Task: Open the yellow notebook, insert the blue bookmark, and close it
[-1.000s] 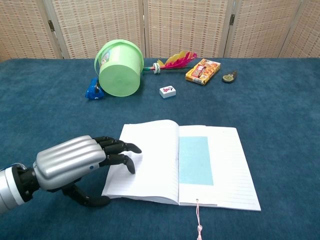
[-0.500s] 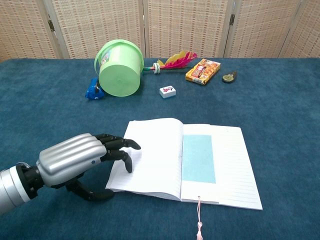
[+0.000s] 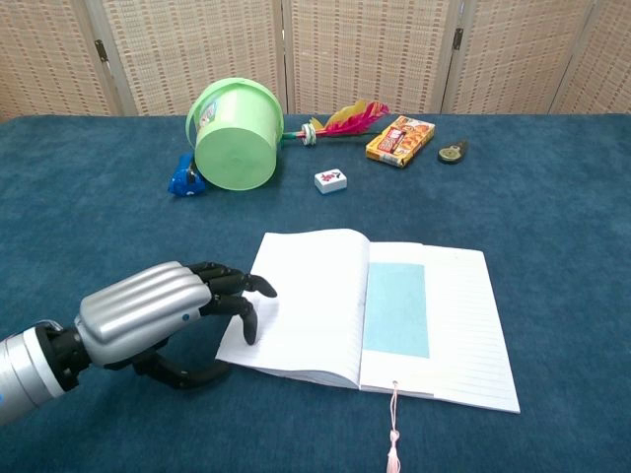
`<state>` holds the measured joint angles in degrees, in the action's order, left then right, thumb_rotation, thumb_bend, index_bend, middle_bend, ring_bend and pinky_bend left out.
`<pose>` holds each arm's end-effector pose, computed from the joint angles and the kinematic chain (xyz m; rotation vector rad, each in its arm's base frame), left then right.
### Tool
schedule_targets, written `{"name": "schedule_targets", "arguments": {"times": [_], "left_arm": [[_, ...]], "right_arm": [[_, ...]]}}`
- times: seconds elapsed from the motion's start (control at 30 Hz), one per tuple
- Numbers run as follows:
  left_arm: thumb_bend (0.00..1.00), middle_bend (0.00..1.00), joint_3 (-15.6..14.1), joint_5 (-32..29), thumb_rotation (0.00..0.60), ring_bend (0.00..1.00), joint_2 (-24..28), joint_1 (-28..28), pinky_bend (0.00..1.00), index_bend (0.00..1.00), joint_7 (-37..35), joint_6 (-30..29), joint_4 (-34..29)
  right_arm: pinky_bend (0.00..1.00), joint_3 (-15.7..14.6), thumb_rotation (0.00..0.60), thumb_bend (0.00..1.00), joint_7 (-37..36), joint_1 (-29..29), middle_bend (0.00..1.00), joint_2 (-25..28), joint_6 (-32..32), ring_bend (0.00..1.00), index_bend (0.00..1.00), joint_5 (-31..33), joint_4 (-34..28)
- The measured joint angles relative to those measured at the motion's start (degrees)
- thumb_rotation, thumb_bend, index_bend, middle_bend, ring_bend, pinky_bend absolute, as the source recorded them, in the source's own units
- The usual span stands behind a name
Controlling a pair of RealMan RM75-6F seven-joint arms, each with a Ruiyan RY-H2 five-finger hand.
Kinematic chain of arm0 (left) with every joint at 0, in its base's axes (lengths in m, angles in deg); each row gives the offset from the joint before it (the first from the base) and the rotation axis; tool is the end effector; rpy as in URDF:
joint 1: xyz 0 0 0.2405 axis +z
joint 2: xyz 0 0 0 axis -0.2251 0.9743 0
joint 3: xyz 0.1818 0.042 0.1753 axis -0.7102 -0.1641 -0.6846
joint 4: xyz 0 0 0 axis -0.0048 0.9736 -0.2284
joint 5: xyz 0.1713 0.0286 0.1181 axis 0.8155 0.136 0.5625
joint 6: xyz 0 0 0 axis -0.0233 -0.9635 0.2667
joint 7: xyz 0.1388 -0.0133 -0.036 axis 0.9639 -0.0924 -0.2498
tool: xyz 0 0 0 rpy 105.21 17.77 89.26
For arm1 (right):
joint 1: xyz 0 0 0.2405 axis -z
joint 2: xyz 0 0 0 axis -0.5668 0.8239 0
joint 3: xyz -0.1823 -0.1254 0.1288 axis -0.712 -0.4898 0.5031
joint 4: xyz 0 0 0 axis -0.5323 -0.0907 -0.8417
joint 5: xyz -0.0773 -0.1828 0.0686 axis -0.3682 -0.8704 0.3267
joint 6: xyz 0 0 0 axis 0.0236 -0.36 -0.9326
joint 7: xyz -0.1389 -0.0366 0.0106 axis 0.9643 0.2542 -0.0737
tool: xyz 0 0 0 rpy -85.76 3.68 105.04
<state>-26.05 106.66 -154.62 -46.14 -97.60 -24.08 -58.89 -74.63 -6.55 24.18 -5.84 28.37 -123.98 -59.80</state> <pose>-0.1966 0.2540 -0.0949 -2.1990 -0.6923 -1.2350 -0.2946 -0.2076 0.1409 1.5561 -0.7372 0.8165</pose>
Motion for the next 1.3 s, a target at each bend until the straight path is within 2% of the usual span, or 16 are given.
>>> {"name": "schedule_targets", "arguments": {"times": [0.5, 0.93, 1.3], "left_arm": [[0.5, 0.22, -0.1, -0.4, 0.6, 0.22, -1.1, -0.7, 0.22, 0.55, -0.9, 0.2, 1.5], [0.55, 0.26, -0.3, -0.6, 0.6, 0.22, -1.4, -0.9, 0.22, 0.62, -1.4, 0.0, 1.8], [0.55, 0.27, -0.4, -0.4, 0.6, 0.22, 3.8, 0.4, 0.22, 0.63, -2.3, -4.9, -0.6]], "right_arm": [[0.0, 0.2, 0.6, 0.23, -0.4, 0.2, 0.09, 0.1, 0.0, 0.0, 0.09, -0.3, 0.3], [0.0, 0.4, 0.6, 0.23, -1.0, 0.4, 0.09, 0.1, 0.3, 0.0, 0.09, -0.7, 0.6], [0.0, 0.7, 0.6, 0.23, -0.8, -0.1, 0.09, -0.2, 0.3, 0.0, 0.09, -1.4, 0.6]]}}
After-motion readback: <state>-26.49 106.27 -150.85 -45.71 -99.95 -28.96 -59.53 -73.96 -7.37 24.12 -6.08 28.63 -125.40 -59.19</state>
